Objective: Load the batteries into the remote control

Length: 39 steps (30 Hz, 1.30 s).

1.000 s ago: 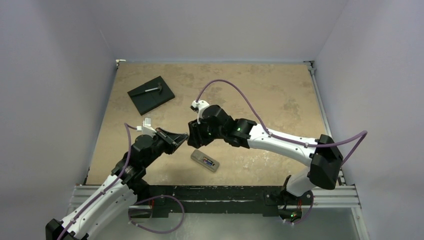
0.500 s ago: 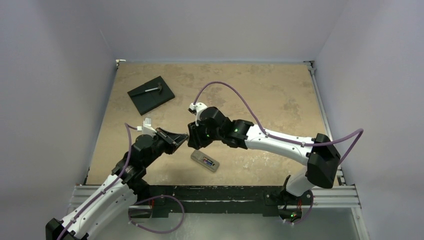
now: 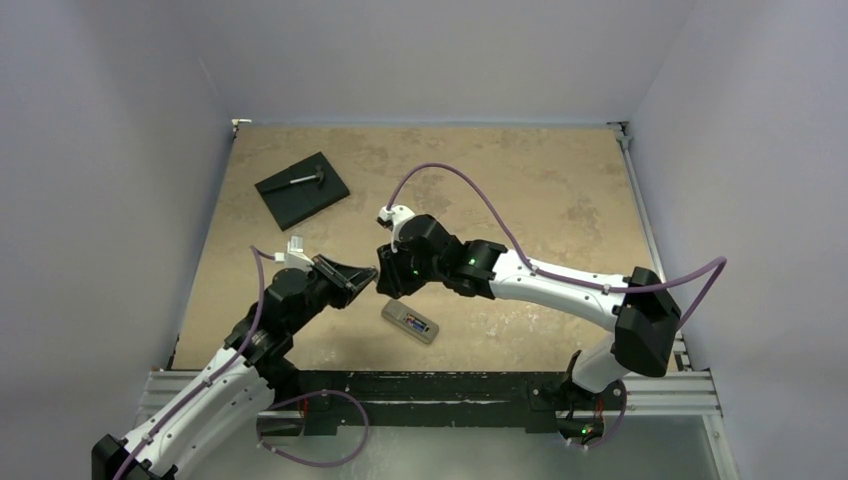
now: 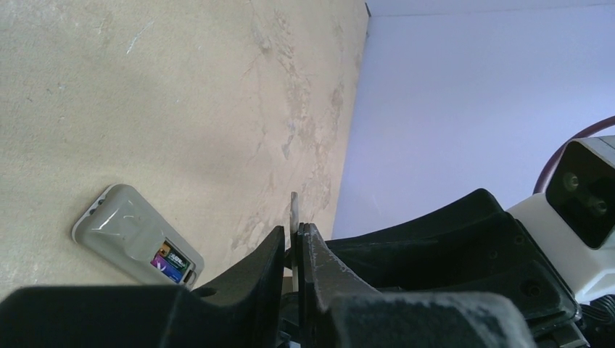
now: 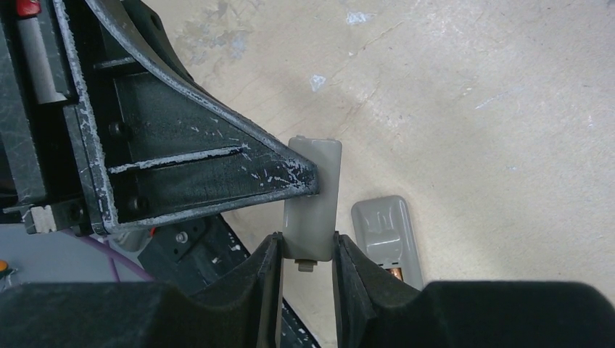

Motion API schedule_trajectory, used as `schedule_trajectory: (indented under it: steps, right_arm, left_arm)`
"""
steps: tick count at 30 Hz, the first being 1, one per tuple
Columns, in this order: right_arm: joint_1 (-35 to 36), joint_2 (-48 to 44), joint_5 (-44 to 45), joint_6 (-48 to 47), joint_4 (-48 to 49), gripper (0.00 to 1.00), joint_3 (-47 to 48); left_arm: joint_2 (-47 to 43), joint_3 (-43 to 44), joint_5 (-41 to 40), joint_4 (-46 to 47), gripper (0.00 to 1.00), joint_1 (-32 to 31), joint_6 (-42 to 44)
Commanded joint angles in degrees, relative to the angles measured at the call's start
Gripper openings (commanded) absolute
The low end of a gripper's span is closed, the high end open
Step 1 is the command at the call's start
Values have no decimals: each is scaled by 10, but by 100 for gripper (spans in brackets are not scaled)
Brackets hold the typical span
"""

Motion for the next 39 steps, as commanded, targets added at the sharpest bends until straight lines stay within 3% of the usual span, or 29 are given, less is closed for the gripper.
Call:
schedule_trajectory:
  steps: [1,7,11,32,39]
  right_arm:
    - [1,-27,20,-13,-4,15,8]
    - [1,-51,32,-36,-41,14,-20]
    - [1,-64,36,-61,-84,14,-34]
    - [33,-48,25,-190,-303,11,3]
    - [44,-16,25,-224,-295,11,7]
  left_arm:
    - [12,10,1,-6,17,0,4]
    - [33,30,6,-34,34,0,34]
    - [31,43,-5,-59,39,0,54]
    - [47,89,-40,-158,39,0,159]
    - [53,94,-42,-168,39,0,174]
